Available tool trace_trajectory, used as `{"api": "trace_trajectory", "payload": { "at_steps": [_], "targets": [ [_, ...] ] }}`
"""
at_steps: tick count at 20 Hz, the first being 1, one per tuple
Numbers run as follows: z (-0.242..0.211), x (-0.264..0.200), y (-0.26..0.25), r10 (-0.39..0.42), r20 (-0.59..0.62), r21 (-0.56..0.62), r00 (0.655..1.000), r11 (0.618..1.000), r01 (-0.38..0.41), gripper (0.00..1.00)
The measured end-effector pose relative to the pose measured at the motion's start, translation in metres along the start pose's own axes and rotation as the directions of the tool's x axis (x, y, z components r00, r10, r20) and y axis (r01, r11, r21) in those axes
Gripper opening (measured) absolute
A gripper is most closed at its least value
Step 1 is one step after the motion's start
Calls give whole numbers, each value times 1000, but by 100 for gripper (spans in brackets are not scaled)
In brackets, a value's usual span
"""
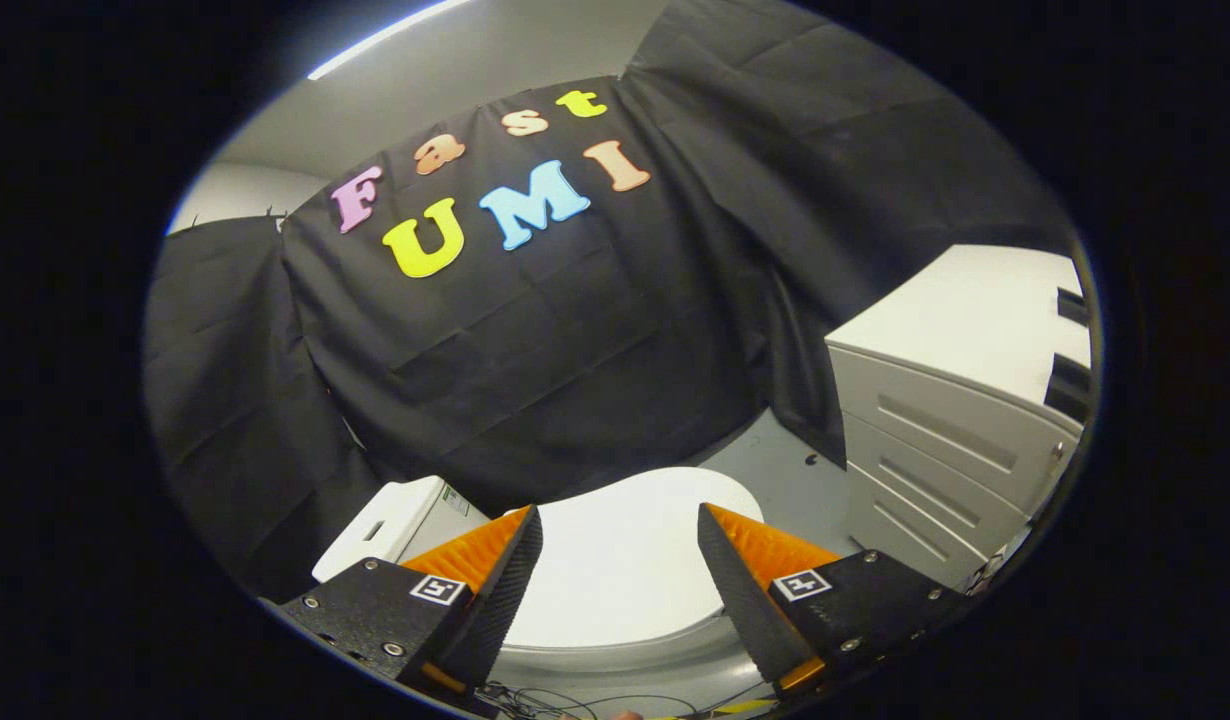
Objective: Open the toilet lid.
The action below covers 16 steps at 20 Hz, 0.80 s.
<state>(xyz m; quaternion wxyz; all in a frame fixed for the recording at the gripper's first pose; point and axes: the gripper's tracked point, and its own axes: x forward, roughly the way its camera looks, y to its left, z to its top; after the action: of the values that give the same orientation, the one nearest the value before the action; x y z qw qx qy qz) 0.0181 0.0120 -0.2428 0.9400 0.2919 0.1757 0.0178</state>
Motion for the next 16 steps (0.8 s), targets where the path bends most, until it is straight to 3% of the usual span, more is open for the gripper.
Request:
{"api": "trace_trajectory", "payload": {
  "at_steps": [8,16],
  "targets": [
    [-62,20,-43,-104,-114,75,988,991,113,94],
    [-145,27,-65,-130,-302,71,945,985,158,95]
  ]
}}
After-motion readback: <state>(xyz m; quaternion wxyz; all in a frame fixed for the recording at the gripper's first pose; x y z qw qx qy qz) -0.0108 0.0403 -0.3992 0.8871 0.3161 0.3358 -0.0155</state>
